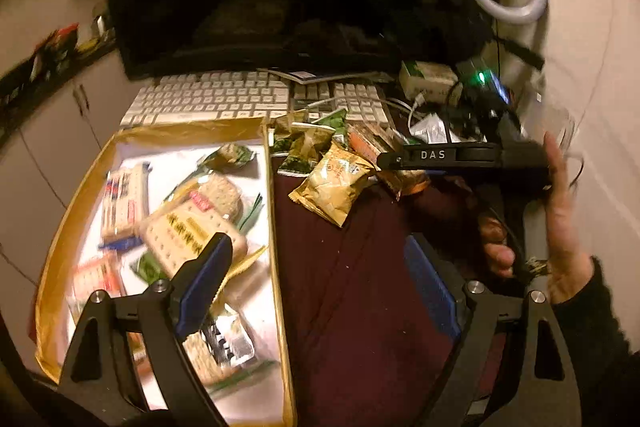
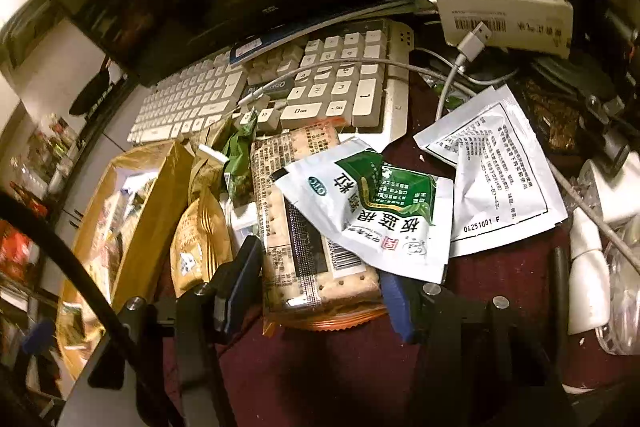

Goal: Organize snacks
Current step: 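Grasp the yellow sandwich cracker bag with the left tool and lift it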

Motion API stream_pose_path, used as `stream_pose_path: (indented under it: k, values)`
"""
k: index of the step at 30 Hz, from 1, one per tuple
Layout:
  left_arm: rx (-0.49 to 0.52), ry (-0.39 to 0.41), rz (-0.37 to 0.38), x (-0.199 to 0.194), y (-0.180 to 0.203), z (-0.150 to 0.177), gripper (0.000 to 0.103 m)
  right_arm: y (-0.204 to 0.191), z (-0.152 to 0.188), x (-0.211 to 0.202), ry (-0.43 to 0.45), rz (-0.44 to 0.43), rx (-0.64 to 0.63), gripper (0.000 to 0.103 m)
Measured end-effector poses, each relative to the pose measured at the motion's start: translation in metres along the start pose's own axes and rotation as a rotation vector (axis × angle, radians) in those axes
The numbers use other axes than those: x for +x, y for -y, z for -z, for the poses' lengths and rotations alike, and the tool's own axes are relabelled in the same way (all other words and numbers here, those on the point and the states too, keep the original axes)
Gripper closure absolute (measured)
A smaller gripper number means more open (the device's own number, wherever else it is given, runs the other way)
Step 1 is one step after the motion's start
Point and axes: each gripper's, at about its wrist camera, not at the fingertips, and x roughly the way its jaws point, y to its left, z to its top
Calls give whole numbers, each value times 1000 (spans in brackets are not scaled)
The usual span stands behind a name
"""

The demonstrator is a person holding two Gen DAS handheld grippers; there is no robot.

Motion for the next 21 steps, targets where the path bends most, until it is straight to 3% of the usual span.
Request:
stream_pose_path:
  k: [4, 9, 13, 18, 19, 20, 21]
  values:
    - [124, -52, -3, 23, 16, -15, 15, 10, 1, -6, 16, -93, 61, 47]
    - [243, -175, 14, 70, 30, -42, 15, 36, 1, -5, -11, -198, 200, 47]
    - [332, -238, -29, 109, 35, -58, 15, 39, 3, -3, -22, -224, 234, 47]
    - [372, -282, -32, 133, 39, -63, 16, 36, 3, -3, -24, -220, 234, 47]
    - [382, -287, -29, 136, 41, -61, 22, 36, 3, -3, -24, -220, 234, 47]
    - [393, -299, -25, 138, 44, -59, 37, 35, 3, -3, -23, -222, 236, 47]
    - [401, -319, -23, 141, 47, -57, 45, 35, 3, -3, -23, -222, 237, 47]
